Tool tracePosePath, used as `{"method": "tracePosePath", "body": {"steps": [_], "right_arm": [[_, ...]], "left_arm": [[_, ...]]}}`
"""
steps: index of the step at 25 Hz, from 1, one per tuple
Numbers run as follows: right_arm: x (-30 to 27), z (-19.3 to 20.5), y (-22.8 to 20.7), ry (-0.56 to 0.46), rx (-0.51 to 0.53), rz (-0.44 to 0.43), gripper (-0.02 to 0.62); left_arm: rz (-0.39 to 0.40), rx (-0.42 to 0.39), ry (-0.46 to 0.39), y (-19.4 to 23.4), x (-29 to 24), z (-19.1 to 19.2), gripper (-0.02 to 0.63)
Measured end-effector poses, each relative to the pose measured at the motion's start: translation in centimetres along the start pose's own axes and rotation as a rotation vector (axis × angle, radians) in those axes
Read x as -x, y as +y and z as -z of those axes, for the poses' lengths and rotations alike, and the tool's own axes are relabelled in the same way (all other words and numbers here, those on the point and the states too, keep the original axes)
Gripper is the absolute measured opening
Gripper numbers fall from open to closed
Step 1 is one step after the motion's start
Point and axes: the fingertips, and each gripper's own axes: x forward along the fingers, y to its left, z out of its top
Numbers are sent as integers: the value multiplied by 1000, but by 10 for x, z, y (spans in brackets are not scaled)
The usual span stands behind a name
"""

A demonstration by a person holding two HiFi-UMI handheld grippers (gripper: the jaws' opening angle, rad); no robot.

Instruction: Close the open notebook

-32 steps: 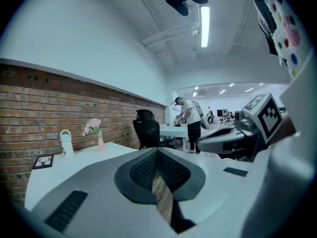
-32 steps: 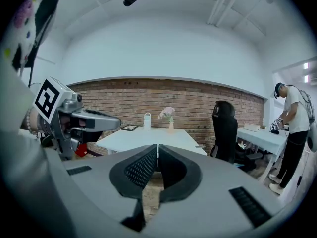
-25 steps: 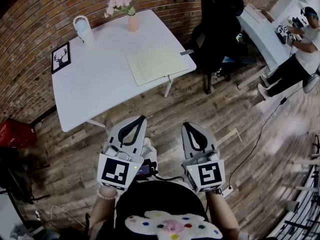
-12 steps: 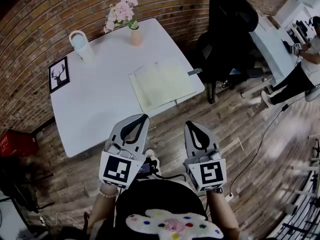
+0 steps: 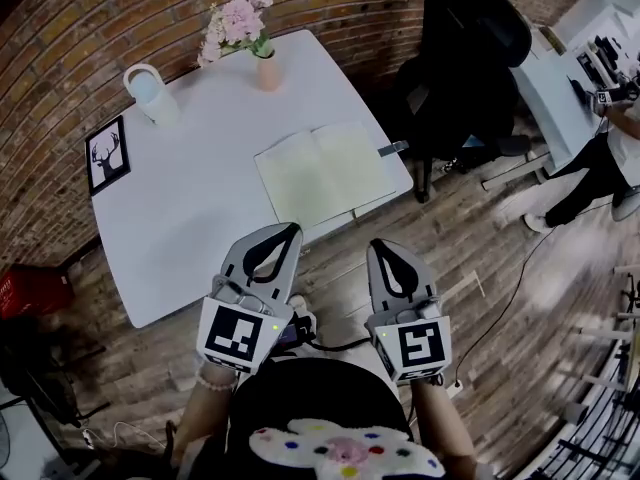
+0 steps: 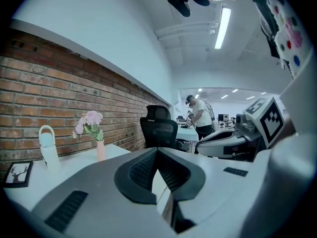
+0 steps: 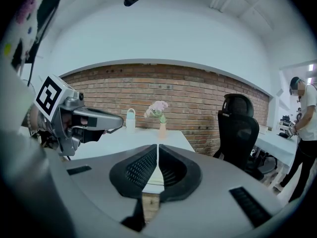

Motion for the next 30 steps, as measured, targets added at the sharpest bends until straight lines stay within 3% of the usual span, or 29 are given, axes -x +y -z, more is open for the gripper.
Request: {"method": "tracePosePath", "body": {"steps": [11, 21, 27, 30], "right_arm": [[-7, 19, -21, 44, -26, -82, 37], [-16, 38, -32, 79, -18, -180, 37], [-17, 61, -39, 150, 10, -218, 37], [-18, 58, -38, 126, -15, -223, 37]], "left_arm": [[-41, 113, 44, -11, -22, 20, 17], [-105, 462, 112, -21, -43, 69, 17], [-110, 684, 96, -22, -58, 95, 18], [-102, 800, 90, -27, -66, 109, 66]]}}
